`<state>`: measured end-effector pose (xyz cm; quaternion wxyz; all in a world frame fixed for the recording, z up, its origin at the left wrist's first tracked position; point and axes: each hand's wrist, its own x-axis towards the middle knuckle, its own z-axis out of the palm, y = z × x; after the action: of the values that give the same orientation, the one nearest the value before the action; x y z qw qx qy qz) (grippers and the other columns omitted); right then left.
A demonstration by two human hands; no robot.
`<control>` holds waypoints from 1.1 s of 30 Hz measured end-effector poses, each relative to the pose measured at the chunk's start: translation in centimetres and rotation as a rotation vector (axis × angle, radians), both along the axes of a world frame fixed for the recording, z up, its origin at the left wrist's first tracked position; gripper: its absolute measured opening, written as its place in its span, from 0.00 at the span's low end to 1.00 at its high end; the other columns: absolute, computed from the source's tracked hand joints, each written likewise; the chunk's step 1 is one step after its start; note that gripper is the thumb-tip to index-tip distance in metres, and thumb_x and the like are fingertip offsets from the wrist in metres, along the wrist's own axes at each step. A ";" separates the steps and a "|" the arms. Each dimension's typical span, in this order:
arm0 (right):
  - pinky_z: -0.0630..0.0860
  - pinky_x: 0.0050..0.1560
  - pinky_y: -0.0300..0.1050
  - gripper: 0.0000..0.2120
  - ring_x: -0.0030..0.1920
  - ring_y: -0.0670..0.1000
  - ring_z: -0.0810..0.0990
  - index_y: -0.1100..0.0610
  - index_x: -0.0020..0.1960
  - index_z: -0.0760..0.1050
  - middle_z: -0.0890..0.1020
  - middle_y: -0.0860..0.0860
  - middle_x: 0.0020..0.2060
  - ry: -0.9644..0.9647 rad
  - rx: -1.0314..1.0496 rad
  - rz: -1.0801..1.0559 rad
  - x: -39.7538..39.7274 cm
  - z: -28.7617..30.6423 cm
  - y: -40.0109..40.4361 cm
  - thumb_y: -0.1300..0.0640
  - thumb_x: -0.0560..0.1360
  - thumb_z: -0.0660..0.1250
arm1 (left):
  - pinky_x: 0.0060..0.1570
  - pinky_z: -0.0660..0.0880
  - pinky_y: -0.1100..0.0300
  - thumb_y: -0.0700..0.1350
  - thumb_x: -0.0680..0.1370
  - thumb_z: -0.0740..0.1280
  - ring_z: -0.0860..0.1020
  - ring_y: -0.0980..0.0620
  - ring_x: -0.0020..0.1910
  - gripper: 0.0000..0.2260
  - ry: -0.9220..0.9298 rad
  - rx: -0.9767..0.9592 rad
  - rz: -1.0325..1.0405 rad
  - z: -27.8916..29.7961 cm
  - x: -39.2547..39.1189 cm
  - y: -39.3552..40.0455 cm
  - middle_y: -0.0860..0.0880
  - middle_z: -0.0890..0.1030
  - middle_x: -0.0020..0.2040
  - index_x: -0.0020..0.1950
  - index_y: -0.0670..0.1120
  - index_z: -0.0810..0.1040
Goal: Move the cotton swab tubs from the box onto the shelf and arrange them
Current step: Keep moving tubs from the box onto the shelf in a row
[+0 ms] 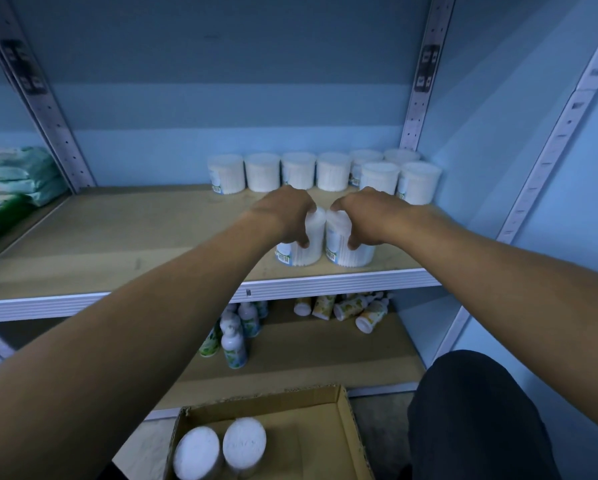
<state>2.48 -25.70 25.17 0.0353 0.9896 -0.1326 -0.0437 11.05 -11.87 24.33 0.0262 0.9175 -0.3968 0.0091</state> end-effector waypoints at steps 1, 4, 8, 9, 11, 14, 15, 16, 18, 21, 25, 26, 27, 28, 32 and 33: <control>0.76 0.52 0.48 0.34 0.62 0.58 0.76 0.50 0.73 0.69 0.73 0.57 0.66 -0.004 -0.003 0.002 0.1 0.0 -0.1 0.54 0.70 0.79 | 0.62 0.72 0.54 0.51 0.70 0.78 0.72 0.47 0.68 0.34 0.006 -0.008 0.003 -0.1 0.2 -0.1 0.48 0.75 0.69 0.74 0.48 0.71; 0.77 0.53 0.49 0.33 0.62 0.59 0.77 0.51 0.72 0.70 0.73 0.58 0.65 -0.010 -0.009 0.001 0.5 0.0 -0.2 0.54 0.70 0.78 | 0.61 0.73 0.54 0.51 0.70 0.78 0.73 0.48 0.67 0.34 0.020 -0.024 0.017 -0.3 0.8 -0.4 0.48 0.75 0.69 0.73 0.49 0.71; 0.76 0.51 0.48 0.32 0.61 0.59 0.77 0.51 0.72 0.71 0.73 0.58 0.66 -0.027 -0.001 -0.008 1.2 0.0 -0.7 0.54 0.71 0.78 | 0.62 0.74 0.53 0.51 0.70 0.79 0.74 0.47 0.65 0.32 0.021 -0.026 0.025 -0.4 1.7 -1.1 0.47 0.77 0.67 0.72 0.48 0.74; 0.75 0.51 0.48 0.32 0.62 0.59 0.77 0.51 0.71 0.71 0.74 0.58 0.66 -0.034 0.000 -0.010 1.4 -0.1 -0.8 0.54 0.70 0.78 | 0.61 0.74 0.53 0.51 0.69 0.79 0.75 0.47 0.65 0.32 0.023 -0.025 0.026 -0.4 1.9 -1.3 0.47 0.77 0.66 0.71 0.48 0.74; 0.74 0.49 0.48 0.30 0.61 0.59 0.78 0.51 0.71 0.72 0.75 0.57 0.65 -0.050 0.000 -0.017 1.9 -0.2 -1.1 0.54 0.71 0.78 | 0.60 0.75 0.53 0.51 0.69 0.79 0.76 0.47 0.64 0.32 0.028 -0.022 0.026 -0.4 2.4 -1.5 0.47 0.78 0.66 0.71 0.49 0.74; 0.73 0.46 0.47 0.29 0.60 0.59 0.78 0.52 0.70 0.73 0.76 0.57 0.63 -0.057 0.004 -0.024 2.6 -0.4 -1.5 0.55 0.72 0.77 | 0.57 0.75 0.55 0.51 0.69 0.79 0.76 0.47 0.63 0.32 0.034 -0.027 0.031 -0.5 3.2 -2.0 0.48 0.77 0.66 0.71 0.50 0.74; 0.74 0.47 0.48 0.29 0.60 0.59 0.78 0.52 0.70 0.73 0.76 0.57 0.63 -0.056 0.001 -0.024 2.9 -0.4 -1.6 0.55 0.72 0.77 | 0.57 0.74 0.55 0.51 0.69 0.79 0.76 0.47 0.64 0.32 0.036 -0.032 0.033 -0.6 3.4 -2.1 0.48 0.77 0.66 0.72 0.50 0.73; 0.75 0.49 0.48 0.29 0.60 0.59 0.78 0.53 0.70 0.72 0.75 0.58 0.64 -0.055 -0.003 -0.024 3.1 -0.5 -1.7 0.55 0.72 0.77 | 0.58 0.74 0.55 0.51 0.70 0.79 0.75 0.47 0.64 0.33 0.038 -0.037 0.035 -0.6 3.7 -2.3 0.48 0.76 0.67 0.72 0.50 0.73; 0.76 0.52 0.50 0.29 0.61 0.60 0.78 0.53 0.71 0.72 0.75 0.59 0.64 -0.054 -0.014 -0.024 3.7 -0.5 -2.0 0.55 0.72 0.77 | 0.58 0.73 0.55 0.52 0.69 0.79 0.74 0.47 0.65 0.33 0.041 -0.047 0.041 -0.8 4.2 -2.6 0.48 0.76 0.67 0.72 0.51 0.73; 0.77 0.54 0.51 0.30 0.61 0.60 0.77 0.53 0.71 0.72 0.74 0.59 0.65 -0.052 -0.017 -0.027 4.5 -0.6 -2.4 0.54 0.72 0.77 | 0.59 0.73 0.55 0.52 0.70 0.79 0.74 0.47 0.65 0.33 0.047 -0.057 0.047 -0.9 5.0 -3.0 0.47 0.75 0.67 0.72 0.51 0.73; 0.78 0.55 0.52 0.31 0.62 0.60 0.77 0.52 0.72 0.71 0.75 0.59 0.65 -0.057 -0.023 -0.030 5.4 -0.7 -2.9 0.53 0.71 0.77 | 0.60 0.72 0.55 0.52 0.69 0.79 0.73 0.46 0.65 0.34 0.069 -0.063 0.057 -1.0 6.0 -3.6 0.46 0.73 0.67 0.73 0.51 0.72; 0.78 0.55 0.52 0.32 0.62 0.60 0.77 0.52 0.72 0.71 0.75 0.58 0.65 -0.059 -0.027 -0.028 5.7 -0.8 -3.1 0.53 0.71 0.77 | 0.60 0.72 0.55 0.52 0.69 0.79 0.73 0.46 0.65 0.34 0.068 -0.060 0.057 -1.0 6.3 -3.7 0.46 0.73 0.68 0.73 0.51 0.71; 0.78 0.55 0.51 0.32 0.62 0.59 0.78 0.52 0.72 0.71 0.75 0.58 0.65 -0.059 -0.031 -0.025 6.0 -0.8 -3.2 0.53 0.71 0.78 | 0.60 0.72 0.55 0.53 0.69 0.79 0.73 0.46 0.66 0.35 0.065 -0.055 0.056 -1.1 6.5 -3.9 0.46 0.73 0.68 0.73 0.51 0.71; 0.78 0.56 0.52 0.32 0.62 0.59 0.77 0.52 0.72 0.71 0.76 0.58 0.65 -0.060 -0.036 -0.023 6.2 -0.9 -3.4 0.53 0.71 0.78 | 0.61 0.72 0.55 0.53 0.69 0.79 0.72 0.46 0.66 0.35 0.066 -0.052 0.060 -1.1 6.7 -4.0 0.46 0.73 0.68 0.73 0.51 0.71; 0.76 0.60 0.53 0.35 0.66 0.60 0.75 0.51 0.75 0.68 0.71 0.58 0.69 -0.041 -0.043 -0.037 7.3 -1.0 -3.9 0.52 0.71 0.77 | 0.61 0.71 0.56 0.52 0.71 0.78 0.72 0.46 0.66 0.34 0.073 -0.053 0.074 -1.0 7.1 -4.4 0.44 0.70 0.69 0.74 0.51 0.69; 0.75 0.61 0.53 0.35 0.66 0.60 0.74 0.51 0.75 0.67 0.70 0.58 0.70 -0.035 -0.043 -0.040 7.5 -0.9 -4.0 0.52 0.72 0.77 | 0.61 0.71 0.56 0.52 0.71 0.77 0.72 0.46 0.66 0.34 0.072 -0.057 0.074 -0.9 7.3 -4.5 0.44 0.70 0.69 0.74 0.51 0.69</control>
<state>9.95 -29.74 24.22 0.0535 0.9864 -0.1538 -0.0242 18.30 -16.42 23.41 0.0663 0.9302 -0.3610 -0.0115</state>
